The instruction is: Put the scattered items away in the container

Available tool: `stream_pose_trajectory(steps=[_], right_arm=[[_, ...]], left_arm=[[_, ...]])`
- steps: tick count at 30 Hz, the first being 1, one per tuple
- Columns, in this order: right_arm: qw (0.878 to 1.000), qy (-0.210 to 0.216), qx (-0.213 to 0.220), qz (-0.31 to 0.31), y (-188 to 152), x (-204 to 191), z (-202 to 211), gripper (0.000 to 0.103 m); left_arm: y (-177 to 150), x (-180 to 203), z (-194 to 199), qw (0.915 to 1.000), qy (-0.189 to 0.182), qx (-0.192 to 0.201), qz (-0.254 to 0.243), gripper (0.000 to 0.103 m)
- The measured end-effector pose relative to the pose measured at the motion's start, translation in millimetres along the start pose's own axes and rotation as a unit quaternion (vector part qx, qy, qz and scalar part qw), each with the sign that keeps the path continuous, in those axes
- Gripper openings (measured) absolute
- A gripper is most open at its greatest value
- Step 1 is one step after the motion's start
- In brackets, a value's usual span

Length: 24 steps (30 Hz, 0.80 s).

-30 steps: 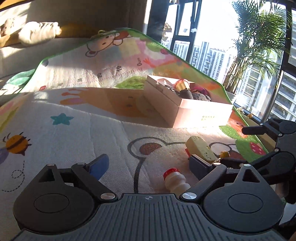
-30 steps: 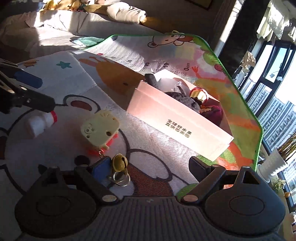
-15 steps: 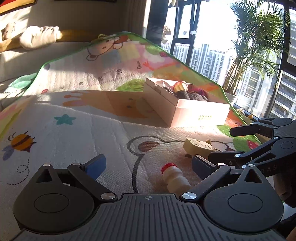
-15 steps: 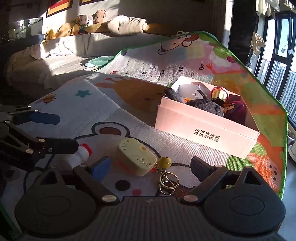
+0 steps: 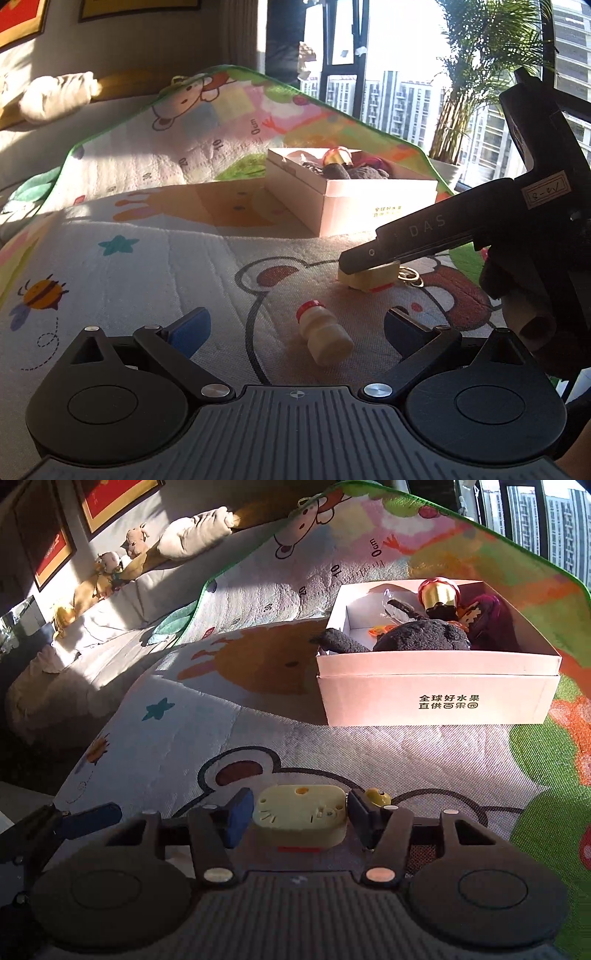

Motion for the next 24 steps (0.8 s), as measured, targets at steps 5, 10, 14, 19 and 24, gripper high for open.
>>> stream_pose_trajectory(steps=[5, 10, 14, 19, 24], right_arm=[[1.000, -0.012, 0.021, 0.004, -11.1, 16.5, 23.3, 0.056], [0.998, -0.040, 0.049, 0.004, -33.1, 42.6, 57.8, 0.056], [0.995, -0.074, 0.066, 0.015, -53.8, 54.2, 70.8, 0.056], [0.993, -0.088, 0.071, 0.030, -70.4, 58.4, 73.1, 0.056], [0.989, -0.108, 0.082, 0.054, -82.8, 54.8, 70.0, 0.057]], left_arm=[[0.0, 11.8, -4.2, 0.9993, 0.014, -0.020, -0.028, 0.102], [0.4, 21.3, -14.9, 0.9867, 0.094, -0.053, -0.121, 0.102], [5.8, 0.5, -18.5, 0.9741, 0.173, -0.057, -0.134, 0.102], [10.5, -40.4, -22.9, 0.9588, 0.251, -0.072, -0.113, 0.102], [13.4, -50.5, -2.7, 0.9735, 0.212, -0.065, -0.056, 0.102]])
Point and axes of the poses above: each gripper's, at about its wrist camera, not at the fingertips, and z roughly against the way its jaws point, x to its right, y to its top, the point moved 3 cm from there along -z, roughly the way its jaws point, and after that the axes turned 9 degrees about -x, right-handed, at the moved point
